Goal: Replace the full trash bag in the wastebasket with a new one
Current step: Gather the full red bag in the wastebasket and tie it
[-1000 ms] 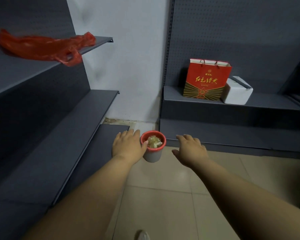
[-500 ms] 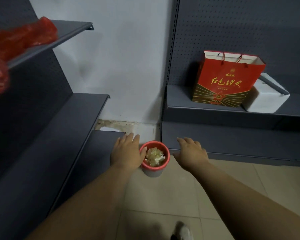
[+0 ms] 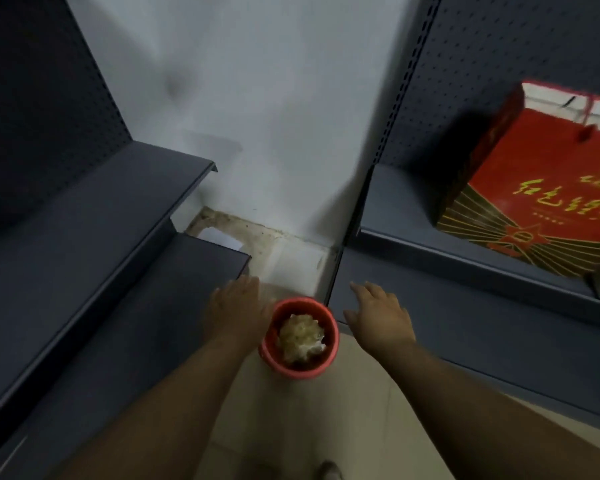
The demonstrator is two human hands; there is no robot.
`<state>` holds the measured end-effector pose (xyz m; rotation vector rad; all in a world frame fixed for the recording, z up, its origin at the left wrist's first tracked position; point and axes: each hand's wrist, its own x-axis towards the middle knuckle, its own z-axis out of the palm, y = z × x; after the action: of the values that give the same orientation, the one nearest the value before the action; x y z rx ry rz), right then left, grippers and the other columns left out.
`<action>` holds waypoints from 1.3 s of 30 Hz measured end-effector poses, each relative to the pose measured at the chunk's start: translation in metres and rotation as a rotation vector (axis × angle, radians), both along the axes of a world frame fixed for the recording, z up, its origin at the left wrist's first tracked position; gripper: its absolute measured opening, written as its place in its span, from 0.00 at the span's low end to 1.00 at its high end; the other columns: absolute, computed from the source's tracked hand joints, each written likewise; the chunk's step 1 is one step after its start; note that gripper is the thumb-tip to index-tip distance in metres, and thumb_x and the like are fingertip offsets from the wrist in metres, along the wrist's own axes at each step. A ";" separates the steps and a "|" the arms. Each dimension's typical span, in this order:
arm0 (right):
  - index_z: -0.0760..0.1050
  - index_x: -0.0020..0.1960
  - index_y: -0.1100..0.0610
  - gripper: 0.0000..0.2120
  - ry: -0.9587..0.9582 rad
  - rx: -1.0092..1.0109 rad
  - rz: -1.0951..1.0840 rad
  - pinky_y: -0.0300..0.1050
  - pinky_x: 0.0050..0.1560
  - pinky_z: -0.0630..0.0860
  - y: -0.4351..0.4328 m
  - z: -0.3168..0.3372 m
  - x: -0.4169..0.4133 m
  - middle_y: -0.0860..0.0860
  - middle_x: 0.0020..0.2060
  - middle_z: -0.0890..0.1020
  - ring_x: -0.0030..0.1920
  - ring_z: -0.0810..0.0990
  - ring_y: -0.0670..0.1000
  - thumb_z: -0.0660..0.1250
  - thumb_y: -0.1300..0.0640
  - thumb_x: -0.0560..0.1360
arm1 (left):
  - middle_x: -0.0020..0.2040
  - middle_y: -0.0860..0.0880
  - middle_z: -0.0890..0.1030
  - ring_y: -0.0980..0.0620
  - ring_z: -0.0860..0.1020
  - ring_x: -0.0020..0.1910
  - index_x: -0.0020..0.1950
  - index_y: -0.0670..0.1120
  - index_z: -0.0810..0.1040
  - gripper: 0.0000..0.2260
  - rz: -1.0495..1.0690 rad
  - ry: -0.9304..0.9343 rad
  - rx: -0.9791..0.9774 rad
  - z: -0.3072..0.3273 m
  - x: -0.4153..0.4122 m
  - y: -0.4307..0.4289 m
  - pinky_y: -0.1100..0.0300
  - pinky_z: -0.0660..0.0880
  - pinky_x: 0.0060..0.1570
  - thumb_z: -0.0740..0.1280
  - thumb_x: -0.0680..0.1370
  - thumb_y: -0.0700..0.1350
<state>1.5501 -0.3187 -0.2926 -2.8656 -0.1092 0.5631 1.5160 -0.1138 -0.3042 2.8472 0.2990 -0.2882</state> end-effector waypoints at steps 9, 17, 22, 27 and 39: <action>0.58 0.75 0.51 0.26 0.098 0.051 0.011 0.54 0.72 0.63 -0.017 -0.172 0.086 0.52 0.74 0.64 0.72 0.63 0.56 0.54 0.45 0.80 | 0.76 0.46 0.63 0.46 0.62 0.74 0.75 0.46 0.60 0.25 0.164 0.158 -0.002 -0.172 0.052 0.027 0.51 0.58 0.71 0.50 0.80 0.57; 0.60 0.74 0.55 0.24 0.128 0.196 -0.125 0.48 0.72 0.60 -0.038 -0.355 0.144 0.55 0.74 0.64 0.73 0.62 0.56 0.55 0.49 0.81 | 0.64 0.44 0.76 0.44 0.75 0.60 0.64 0.47 0.72 0.29 0.221 0.184 -0.073 -0.350 0.096 0.036 0.50 0.71 0.61 0.47 0.76 0.63; 0.74 0.60 0.62 0.16 0.216 0.384 -0.323 0.48 0.63 0.67 -0.042 -0.443 0.170 0.62 0.67 0.72 0.65 0.72 0.60 0.52 0.55 0.82 | 0.65 0.40 0.75 0.41 0.74 0.62 0.63 0.46 0.73 0.23 0.361 0.204 -0.268 -0.421 0.109 0.034 0.53 0.70 0.58 0.47 0.80 0.55; 0.79 0.44 0.59 0.11 0.327 0.640 -0.644 0.51 0.49 0.75 -0.049 -0.502 0.174 0.61 0.47 0.81 0.48 0.78 0.59 0.61 0.55 0.79 | 0.65 0.39 0.75 0.42 0.73 0.61 0.65 0.46 0.72 0.20 0.685 0.283 -0.734 -0.472 0.110 0.032 0.54 0.68 0.65 0.51 0.82 0.55; 0.75 0.39 0.67 0.11 0.460 0.655 -0.529 0.51 0.40 0.78 -0.054 -0.493 0.175 0.63 0.37 0.78 0.36 0.77 0.58 0.60 0.64 0.78 | 0.37 0.43 0.79 0.45 0.77 0.40 0.39 0.43 0.79 0.07 0.899 0.346 -1.089 -0.482 0.091 0.044 0.49 0.75 0.57 0.69 0.73 0.46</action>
<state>1.7247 -0.3725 -0.7858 -1.9613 0.4398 0.8516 1.6074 -0.0695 -0.7865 1.4059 1.0417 -0.5225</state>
